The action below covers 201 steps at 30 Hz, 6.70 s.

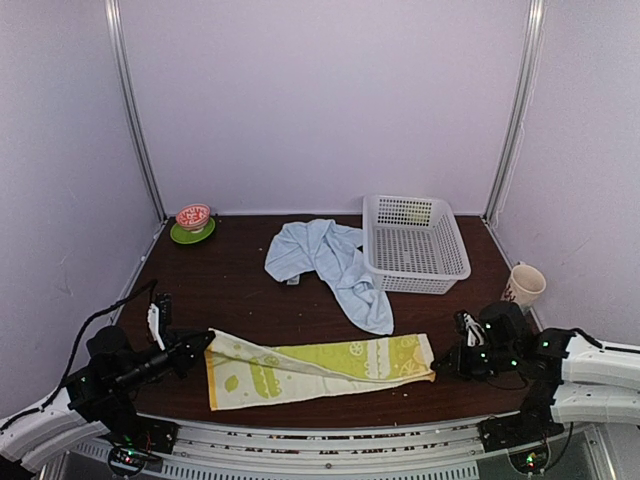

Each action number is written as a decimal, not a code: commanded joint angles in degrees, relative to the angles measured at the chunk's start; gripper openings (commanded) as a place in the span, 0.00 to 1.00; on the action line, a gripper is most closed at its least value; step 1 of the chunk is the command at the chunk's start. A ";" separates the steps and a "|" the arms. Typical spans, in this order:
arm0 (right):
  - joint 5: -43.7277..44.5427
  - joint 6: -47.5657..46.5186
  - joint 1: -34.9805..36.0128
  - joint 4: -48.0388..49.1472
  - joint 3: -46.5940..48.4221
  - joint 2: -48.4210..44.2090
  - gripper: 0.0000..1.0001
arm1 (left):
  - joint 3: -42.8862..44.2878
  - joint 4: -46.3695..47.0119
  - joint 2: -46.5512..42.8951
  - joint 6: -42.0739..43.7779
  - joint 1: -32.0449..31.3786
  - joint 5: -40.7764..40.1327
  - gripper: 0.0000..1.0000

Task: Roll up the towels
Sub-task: Fold the towel at the center of the board, then smooth out the towel at the center of the board, then pick up the towel from the center of the board, then fold the towel at the center of the board.

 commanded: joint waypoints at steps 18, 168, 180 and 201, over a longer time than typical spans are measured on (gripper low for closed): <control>7.26 -6.62 1.47 -14.45 12.05 -0.30 0.76 | 9.23 -7.89 4.86 -6.91 -0.10 -3.84 0.98; 13.05 -3.24 25.72 -3.75 52.50 48.84 0.00 | 32.19 -15.75 56.89 -12.78 -5.09 -4.58 0.39; 12.76 -3.43 27.34 -4.64 57.32 53.31 0.00 | 29.23 -17.08 52.98 -13.92 -5.09 -5.48 0.38; 12.25 -4.25 28.51 -9.87 65.86 62.82 0.00 | 27.63 -17.80 50.67 -14.54 -5.09 -5.37 0.39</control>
